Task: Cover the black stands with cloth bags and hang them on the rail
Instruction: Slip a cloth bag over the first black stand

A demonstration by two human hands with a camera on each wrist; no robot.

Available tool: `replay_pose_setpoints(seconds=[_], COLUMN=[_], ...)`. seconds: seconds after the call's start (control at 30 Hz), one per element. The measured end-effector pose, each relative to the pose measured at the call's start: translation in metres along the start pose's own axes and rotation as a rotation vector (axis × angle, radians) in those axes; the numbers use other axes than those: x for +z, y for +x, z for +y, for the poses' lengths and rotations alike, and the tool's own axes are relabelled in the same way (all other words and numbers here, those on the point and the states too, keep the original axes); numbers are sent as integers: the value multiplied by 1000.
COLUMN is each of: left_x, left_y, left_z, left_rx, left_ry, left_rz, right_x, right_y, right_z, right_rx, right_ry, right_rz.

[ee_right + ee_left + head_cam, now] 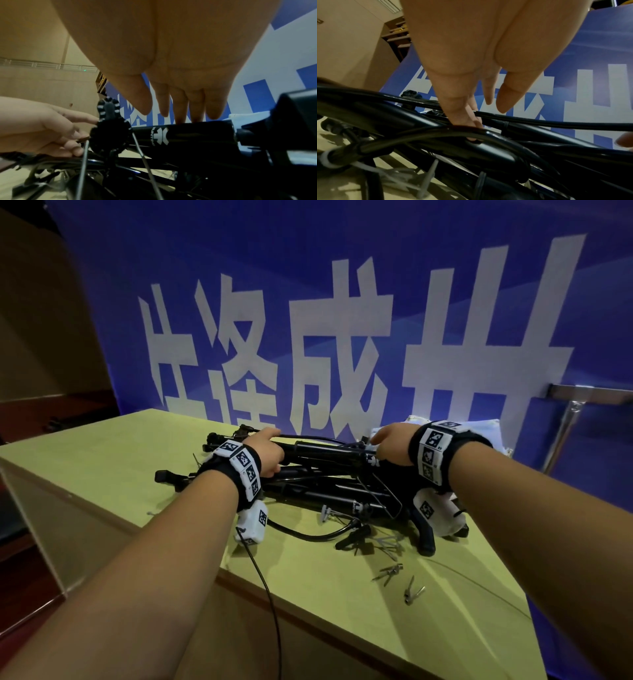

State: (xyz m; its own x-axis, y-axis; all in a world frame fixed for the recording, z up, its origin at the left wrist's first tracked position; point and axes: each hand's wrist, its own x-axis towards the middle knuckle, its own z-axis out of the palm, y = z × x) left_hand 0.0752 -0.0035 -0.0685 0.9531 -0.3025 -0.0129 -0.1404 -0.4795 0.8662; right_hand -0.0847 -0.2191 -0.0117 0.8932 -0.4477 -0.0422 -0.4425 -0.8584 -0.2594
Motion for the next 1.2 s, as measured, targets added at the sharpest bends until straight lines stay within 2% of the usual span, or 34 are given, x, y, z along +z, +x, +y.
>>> replay_pose_setpoints(seconds=[0.13,0.3,0.43,0.57,0.77,0.87,0.97,1.1,1.2], left_x=[5,12,14,11,7,8,8,3,4], left_y=[13,26,30,26,6,-8,-20,-31,-38], left_z=[-9,-17,-18,-13,8,26,41,57,74], left_rx=[59,119,169,147,73,86,118,86,156], left_ry=[107,232,219,165,-88,-238,-276,-305,-288], left_rz=[-35,17,50,117,141,110,107,91,50], right_x=[13,30,27,17,-6,-18,-29,-40,-51], right_y=[29,41,42,45,5,-10,-26,-41,-58], right_z=[9,16,18,19,10,11,14,23,36], right_rx=[-45,-69,-64,-61,-46,-53,-59,-46,-40], right_ry=[-126,-211,-203,-205,-95,-8,92,212,329], right_rz=[-5,28,45,32,140,196,248,306,368])
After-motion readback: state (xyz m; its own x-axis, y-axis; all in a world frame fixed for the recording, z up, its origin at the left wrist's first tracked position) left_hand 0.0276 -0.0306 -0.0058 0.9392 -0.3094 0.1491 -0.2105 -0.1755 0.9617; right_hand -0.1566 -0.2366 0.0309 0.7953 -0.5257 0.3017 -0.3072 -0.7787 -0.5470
